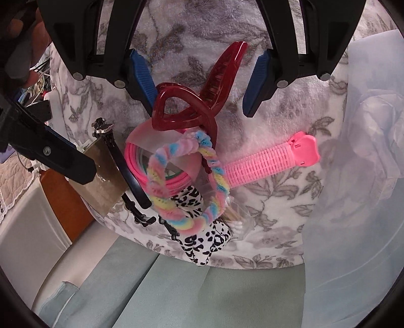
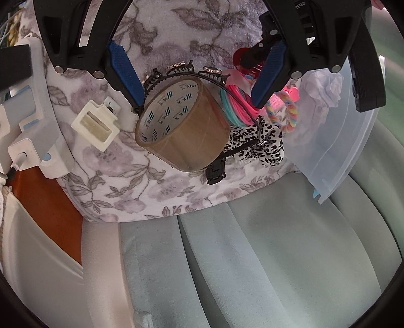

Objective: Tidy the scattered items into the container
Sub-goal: 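Grasp the red hair claw with the left tool while the right tool grasps the brown tape roll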

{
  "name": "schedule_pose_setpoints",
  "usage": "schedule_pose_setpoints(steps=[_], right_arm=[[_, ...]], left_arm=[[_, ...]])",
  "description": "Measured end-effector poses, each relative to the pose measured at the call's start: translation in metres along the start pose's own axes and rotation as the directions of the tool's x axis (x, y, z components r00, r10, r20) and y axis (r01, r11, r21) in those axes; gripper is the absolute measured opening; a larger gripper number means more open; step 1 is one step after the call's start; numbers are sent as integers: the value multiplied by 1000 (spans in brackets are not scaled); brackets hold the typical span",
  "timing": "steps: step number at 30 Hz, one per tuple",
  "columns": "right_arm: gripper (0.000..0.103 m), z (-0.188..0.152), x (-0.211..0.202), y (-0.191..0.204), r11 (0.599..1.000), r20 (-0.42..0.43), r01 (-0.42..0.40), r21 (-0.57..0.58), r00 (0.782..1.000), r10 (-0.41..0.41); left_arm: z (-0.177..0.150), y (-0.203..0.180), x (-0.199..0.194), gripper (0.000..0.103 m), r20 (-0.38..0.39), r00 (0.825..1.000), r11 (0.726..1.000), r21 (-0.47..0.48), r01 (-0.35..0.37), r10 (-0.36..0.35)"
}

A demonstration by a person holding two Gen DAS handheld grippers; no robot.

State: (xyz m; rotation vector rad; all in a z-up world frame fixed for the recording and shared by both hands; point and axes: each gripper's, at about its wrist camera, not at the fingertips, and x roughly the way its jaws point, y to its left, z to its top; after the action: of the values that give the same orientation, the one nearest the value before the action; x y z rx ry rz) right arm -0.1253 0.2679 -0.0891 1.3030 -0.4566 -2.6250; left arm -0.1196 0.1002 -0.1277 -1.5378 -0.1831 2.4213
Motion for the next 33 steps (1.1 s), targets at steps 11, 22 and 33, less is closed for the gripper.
schedule_pose_setpoints(steps=[11, 22, 33], right_arm=[[50, 6, 17, 0, 999, -7, -43, 29, 999, 43], [20, 17, 19, 6, 996, 5, -81, 26, 997, 81], [14, 22, -9, 11, 996, 54, -82, 21, 995, 80]], left_arm=[[3, -8, 7, 54, -5, 999, 998, 32, 45, -44], [4, -10, 7, 51, 5, 999, 999, 33, 39, -39], [0, -7, -9, 51, 1, 1000, 1000, 9, 13, -13]])
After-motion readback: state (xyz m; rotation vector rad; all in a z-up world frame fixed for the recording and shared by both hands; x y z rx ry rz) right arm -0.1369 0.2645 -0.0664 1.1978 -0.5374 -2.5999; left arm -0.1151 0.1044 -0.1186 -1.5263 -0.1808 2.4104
